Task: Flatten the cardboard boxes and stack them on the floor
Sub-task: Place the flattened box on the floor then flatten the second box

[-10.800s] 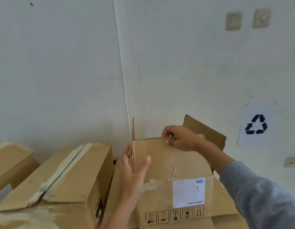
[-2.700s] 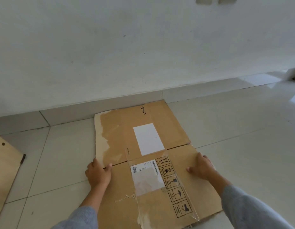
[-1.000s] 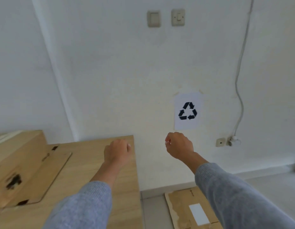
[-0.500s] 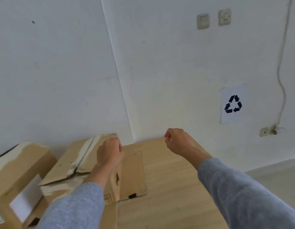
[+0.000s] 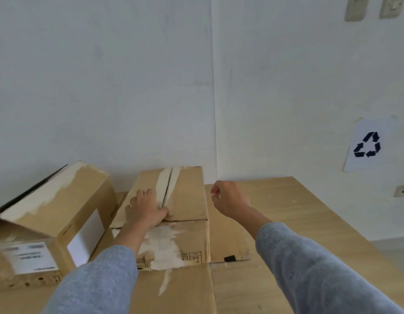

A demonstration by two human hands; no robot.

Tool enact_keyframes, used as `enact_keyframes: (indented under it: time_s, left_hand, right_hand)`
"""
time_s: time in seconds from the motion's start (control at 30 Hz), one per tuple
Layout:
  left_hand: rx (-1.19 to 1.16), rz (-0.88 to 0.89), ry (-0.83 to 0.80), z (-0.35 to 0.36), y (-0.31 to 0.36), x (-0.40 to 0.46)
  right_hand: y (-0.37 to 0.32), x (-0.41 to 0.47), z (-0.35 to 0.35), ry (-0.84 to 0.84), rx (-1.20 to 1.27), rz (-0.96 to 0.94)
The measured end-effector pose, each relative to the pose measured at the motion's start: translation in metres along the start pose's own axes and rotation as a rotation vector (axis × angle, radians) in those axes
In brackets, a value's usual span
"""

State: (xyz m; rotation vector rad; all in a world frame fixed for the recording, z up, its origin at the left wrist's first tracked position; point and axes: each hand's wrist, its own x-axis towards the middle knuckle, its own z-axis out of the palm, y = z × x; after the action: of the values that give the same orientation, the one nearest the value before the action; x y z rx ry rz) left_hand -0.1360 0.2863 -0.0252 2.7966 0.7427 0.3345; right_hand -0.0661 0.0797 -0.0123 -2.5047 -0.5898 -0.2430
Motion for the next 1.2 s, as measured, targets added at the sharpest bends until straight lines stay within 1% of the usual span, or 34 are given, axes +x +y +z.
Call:
enact_keyframes:
  time_s: [0.07,0.13,0.2,0.23,0.33,0.4,0.5,0.57,0.63,0.73,0.77,0.8,0.87,0.97,1.0,1.07,1.13,1.2]
  left_hand:
    - [-0.048,-0.020,-0.026,-0.002,-0.010,0.005]
    - [-0.098,0.006,-0.044,-0.007,-0.015,0.010]
    - [-0.151,0.065,-0.020,-0.018,-0.017,0.016]
    - [-0.209,0.086,0.019,-0.026,-0.017,0.019]
    - [-0.436,0.106,0.130,-0.058,-0.022,0.026]
    - [-0.479,0.108,0.128,-0.075,-0.032,0.028]
    - [-0.488,0.090,0.131,-0.090,-0.052,0.034]
    - [-0.500,0.097,0.112,-0.094,-0.062,0.039]
    - [-0.517,0.124,0.066,-0.095,-0.069,0.043]
    - [-0.511,0.174,0.013,-0.097,-0.078,0.049]
    - [-0.521,0.188,0.000,-0.097,-0.081,0.051]
    - [-0.537,0.199,-0.015,-0.096,-0.085,0.054]
    - [-0.580,0.216,-0.050,-0.094,-0.095,0.060]
    - [-0.650,0.233,-0.111,-0.096,-0.104,0.071]
    - [-0.659,0.242,-0.124,-0.099,-0.105,0.074]
    - [-0.659,0.258,-0.134,-0.104,-0.106,0.080]
    - [-0.679,0.258,-0.134,-0.106,-0.110,0.083]
    - [-0.711,0.247,-0.109,-0.103,-0.116,0.085]
  right_hand:
    - [-0.006,0.013,0.010,-0.009,0.022,-0.010]
    - [-0.014,0.028,0.018,-0.022,0.046,-0.033]
    - [-0.022,0.043,0.025,-0.032,0.066,-0.076]
    - [-0.027,0.050,0.030,-0.041,0.074,-0.100]
    - [-0.046,0.064,0.048,-0.110,0.106,-0.236]
    - [-0.062,0.068,0.061,-0.211,0.093,-0.364]
    - [-0.088,0.076,0.069,-0.394,-0.019,-0.526]
    - [-0.099,0.081,0.067,-0.488,-0.161,-0.563]
    - [-0.108,0.086,0.058,-0.506,-0.352,-0.583]
    - [-0.121,0.092,0.028,-0.482,-0.548,-0.626]
    - [-0.128,0.095,0.014,-0.479,-0.603,-0.609]
    - [-0.133,0.098,0.000,-0.474,-0.648,-0.554]
    - [-0.137,0.109,-0.020,-0.471,-0.720,-0.391]
    - [-0.120,0.122,-0.017,-0.464,-0.611,-0.027]
    - [-0.110,0.123,-0.007,-0.462,-0.596,0.040]
    - [-0.090,0.122,0.018,-0.491,-0.604,0.087]
    - [-0.076,0.114,0.046,-0.546,-0.701,0.025]
    - [-0.072,0.107,0.067,-0.499,-0.769,-0.005]
